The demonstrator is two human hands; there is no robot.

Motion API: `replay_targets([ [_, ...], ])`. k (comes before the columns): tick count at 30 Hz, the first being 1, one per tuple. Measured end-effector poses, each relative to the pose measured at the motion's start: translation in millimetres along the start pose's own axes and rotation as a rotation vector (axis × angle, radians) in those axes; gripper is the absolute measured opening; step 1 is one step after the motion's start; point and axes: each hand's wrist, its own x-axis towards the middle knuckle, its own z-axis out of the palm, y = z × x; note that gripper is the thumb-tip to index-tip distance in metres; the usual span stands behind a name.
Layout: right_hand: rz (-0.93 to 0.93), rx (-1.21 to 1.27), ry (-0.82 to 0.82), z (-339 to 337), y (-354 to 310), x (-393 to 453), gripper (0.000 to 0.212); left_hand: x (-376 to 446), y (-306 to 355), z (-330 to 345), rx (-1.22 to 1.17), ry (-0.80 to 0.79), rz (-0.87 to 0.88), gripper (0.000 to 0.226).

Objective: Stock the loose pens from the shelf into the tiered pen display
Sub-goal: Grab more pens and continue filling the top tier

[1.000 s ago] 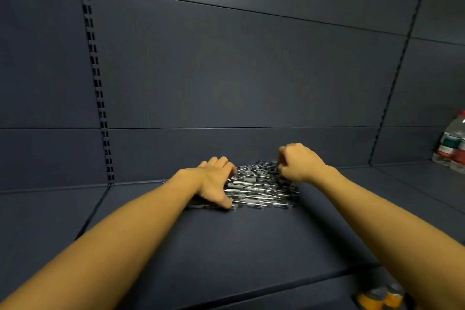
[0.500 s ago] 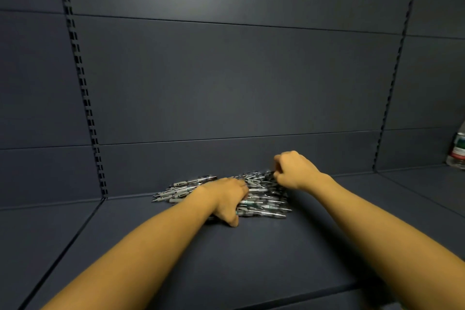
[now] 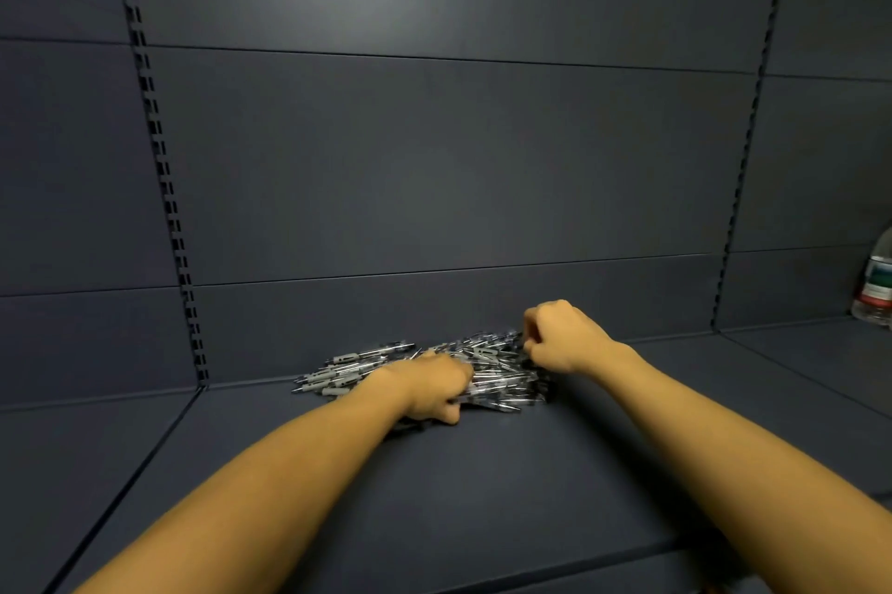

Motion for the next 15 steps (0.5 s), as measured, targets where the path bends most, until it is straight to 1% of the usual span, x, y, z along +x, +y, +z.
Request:
replay_targets([
  [4,0.007,0.017,0.035,-14.3,2.8,-1.6,0.012,0.2,-3.8,-8.3,-0.083,0.098,-0.019,0.021],
  [7,0.017,0.068,0.098,-22.9,6.1,-0.5,0.014,1.5,-6.7,-17.3,-0.149,0.130,-0.017,0.020],
  [12,0.029,0.097,0.201,-28.5,9.6,-1.6,0.013,8.7,-11.1,-26.2,-0.173,0.172,-0.041,0.019],
  [15,0.049,0.098,0.243,-29.6,12.7,-4.3,0.013,13.7,-13.7,-28.8,-0.138,0.190,-0.067,0.022],
])
